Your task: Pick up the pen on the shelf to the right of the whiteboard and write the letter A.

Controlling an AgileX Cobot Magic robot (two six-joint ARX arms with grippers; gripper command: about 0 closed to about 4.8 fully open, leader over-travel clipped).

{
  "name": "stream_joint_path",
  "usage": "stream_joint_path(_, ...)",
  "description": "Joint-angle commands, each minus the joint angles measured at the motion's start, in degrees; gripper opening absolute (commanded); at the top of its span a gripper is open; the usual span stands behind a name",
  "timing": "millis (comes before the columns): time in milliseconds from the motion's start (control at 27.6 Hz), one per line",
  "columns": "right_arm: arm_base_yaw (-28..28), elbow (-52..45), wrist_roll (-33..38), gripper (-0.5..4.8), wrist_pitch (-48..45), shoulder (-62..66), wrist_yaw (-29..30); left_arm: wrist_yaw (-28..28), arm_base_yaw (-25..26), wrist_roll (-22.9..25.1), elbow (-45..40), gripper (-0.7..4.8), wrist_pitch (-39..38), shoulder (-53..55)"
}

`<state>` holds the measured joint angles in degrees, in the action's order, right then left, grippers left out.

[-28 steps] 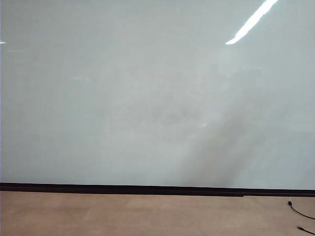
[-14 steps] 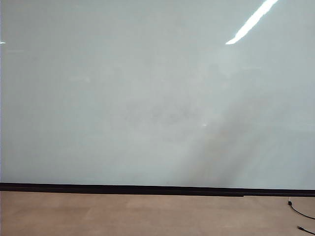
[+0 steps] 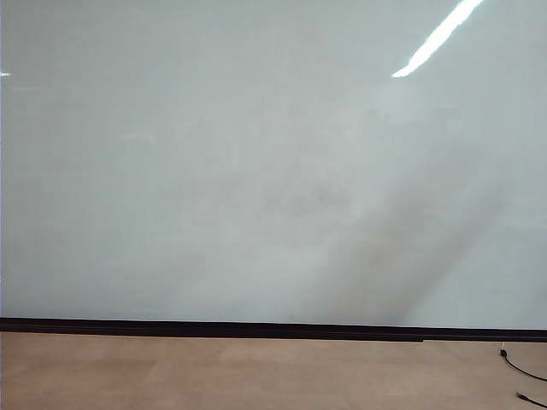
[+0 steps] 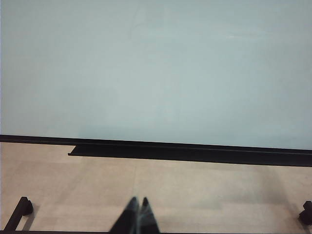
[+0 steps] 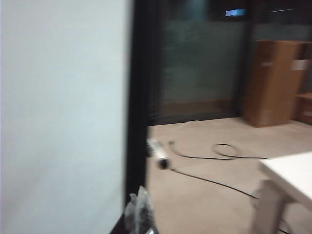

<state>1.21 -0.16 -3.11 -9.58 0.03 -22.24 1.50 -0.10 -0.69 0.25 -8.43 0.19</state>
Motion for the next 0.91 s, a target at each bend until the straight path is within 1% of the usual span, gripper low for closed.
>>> stream_joint_path(36,0.0,0.2,-0.3,-0.05,1.7,0.0,-1.4,0.2,0.0,0.2,0.1,-0.04,0.3,0.0)
stream_joint_path(181,0.0,0.2,-0.3,-0.03,5.7,0.0,-0.9,0.2,0.0,0.2,0.1,-0.05,0.3,0.0)
stream_joint_path(217,0.0,0.2,-0.3,0.18,7.1,0.0,-0.1,0.2,0.0,0.2,0.1,-0.05,0.3,0.0)
stream_joint_path(253,0.0,0.2,-0.3,0.58,8.0,0.0,0.2,0.2,0.0,0.2,0.1,-0.05,0.3,0.0)
stream_joint_path(290,0.0,0.2,-0.3,1.2,8.7,0.0,0.3,0.2,0.0,0.2,0.1,-0.05,0.3,0.0)
stream_joint_path(362,0.0,0.2,-0.1,3.2,10.2,0.0,-0.3,0.2,0.0,0.2,0.1,-0.04,0.3,0.0)
stream_joint_path(398,0.0,0.2,-0.1,3.28,10.3,0.0,-0.3,0.2,0.0,0.2,0.1,-0.05,0.3,0.0)
stream_joint_path(724,0.0,1.9,0.1,3.27,11.6,0.0,-0.5,0.2,0.0,0.2,0.1,-0.05,0.3,0.0)
stream_joint_path(905,0.0,4.7,2.1,3.24,16.9,0.2,-1.7,0.2,0.0,0.2,0.1,-0.04,0.3,0.0)
